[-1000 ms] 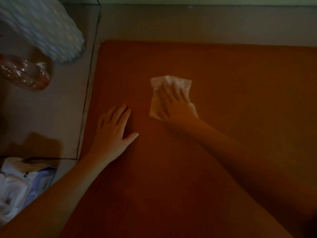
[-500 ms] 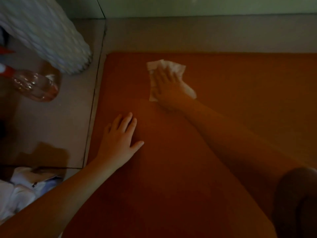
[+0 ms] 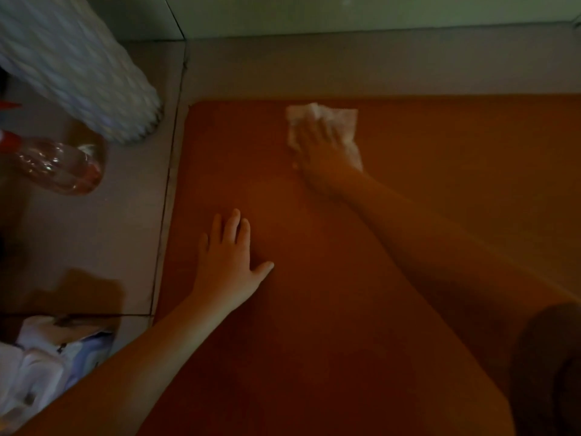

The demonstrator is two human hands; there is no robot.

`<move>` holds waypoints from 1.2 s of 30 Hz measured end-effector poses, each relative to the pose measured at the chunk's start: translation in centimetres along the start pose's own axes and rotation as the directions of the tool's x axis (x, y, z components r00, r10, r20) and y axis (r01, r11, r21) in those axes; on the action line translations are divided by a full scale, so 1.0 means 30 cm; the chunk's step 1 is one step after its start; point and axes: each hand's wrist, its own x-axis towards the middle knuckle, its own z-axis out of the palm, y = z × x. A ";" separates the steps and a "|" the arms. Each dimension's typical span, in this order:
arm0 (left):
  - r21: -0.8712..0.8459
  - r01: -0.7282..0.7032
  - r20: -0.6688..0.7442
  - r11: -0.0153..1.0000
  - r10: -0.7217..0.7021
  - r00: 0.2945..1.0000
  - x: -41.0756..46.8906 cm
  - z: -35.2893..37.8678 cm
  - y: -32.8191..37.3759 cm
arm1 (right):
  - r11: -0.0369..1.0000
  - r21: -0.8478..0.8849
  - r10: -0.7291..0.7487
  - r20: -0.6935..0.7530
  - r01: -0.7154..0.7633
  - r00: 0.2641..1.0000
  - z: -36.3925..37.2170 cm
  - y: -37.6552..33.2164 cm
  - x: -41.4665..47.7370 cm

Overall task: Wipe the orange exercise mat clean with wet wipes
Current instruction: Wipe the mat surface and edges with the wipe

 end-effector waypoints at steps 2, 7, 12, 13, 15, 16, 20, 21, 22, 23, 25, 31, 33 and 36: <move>0.020 -0.009 -0.016 1.000 0.009 1.000 -0.006 0.008 -0.010 | 0.984 -0.036 -0.176 0.004 0.176 0.984 0.020 -0.004 -0.035; 0.022 -0.057 -0.036 0.998 0.058 0.998 -0.010 0.021 -0.037 | 0.929 0.318 0.198 -0.005 -0.187 0.980 0.048 0.218 -0.111; 0.000 -0.078 -0.052 0.997 0.078 0.996 -0.015 0.030 -0.062 | 0.975 0.195 0.096 0.044 -0.102 0.994 0.092 0.032 -0.257; -0.006 -0.081 -0.056 0.997 0.080 0.995 -0.011 0.030 -0.067 | 0.983 0.172 -0.077 0.058 0.066 0.995 0.108 -0.026 -0.314; -0.023 -0.090 -0.061 0.996 0.088 0.994 -0.009 0.032 -0.078 | 0.918 0.104 -0.389 0.053 0.382 0.920 0.143 -0.073 -0.445; -0.032 -0.096 -0.057 0.995 0.094 0.994 -0.011 0.030 -0.083 | 0.882 0.088 -0.469 0.055 0.463 0.882 0.147 -0.052 -0.489; -0.085 -0.120 -0.056 0.989 0.115 0.992 -0.031 0.031 -0.103 | 0.964 0.121 -0.248 0.074 0.238 0.966 0.134 0.074 -0.466; -0.100 -0.121 -0.061 0.988 0.115 0.991 -0.036 0.032 -0.106 | 0.987 0.127 -0.110 0.075 0.100 0.991 0.122 0.064 -0.447; -0.115 -0.116 -0.071 0.987 0.108 0.992 -0.043 0.036 -0.109 | 0.989 0.148 0.000 0.082 -0.012 0.997 0.116 0.025 -0.436; -0.128 -0.106 -0.078 0.986 0.096 0.992 -0.049 0.041 -0.114 | 0.979 0.193 0.047 0.074 -0.060 0.996 0.115 -0.034 -0.439; -0.139 -0.083 -0.087 0.987 0.071 0.994 -0.063 0.052 -0.119 | 0.953 0.290 -0.094 0.010 0.087 0.996 0.127 -0.158 -0.502; -0.177 -0.060 -0.107 0.982 0.042 0.993 -0.112 0.075 -0.151 | 0.790 0.146 -0.596 -0.044 0.595 0.802 0.177 -0.106 -0.651; -0.211 -0.051 -0.115 0.976 0.027 0.993 -0.139 0.083 -0.160 | 0.897 0.064 -0.434 -0.066 0.438 0.899 0.150 -0.085 -0.587; -0.237 -0.029 -0.123 0.971 -0.001 0.992 -0.165 0.092 -0.165 | 0.978 0.158 -0.144 0.057 0.134 0.988 0.115 -0.185 -0.523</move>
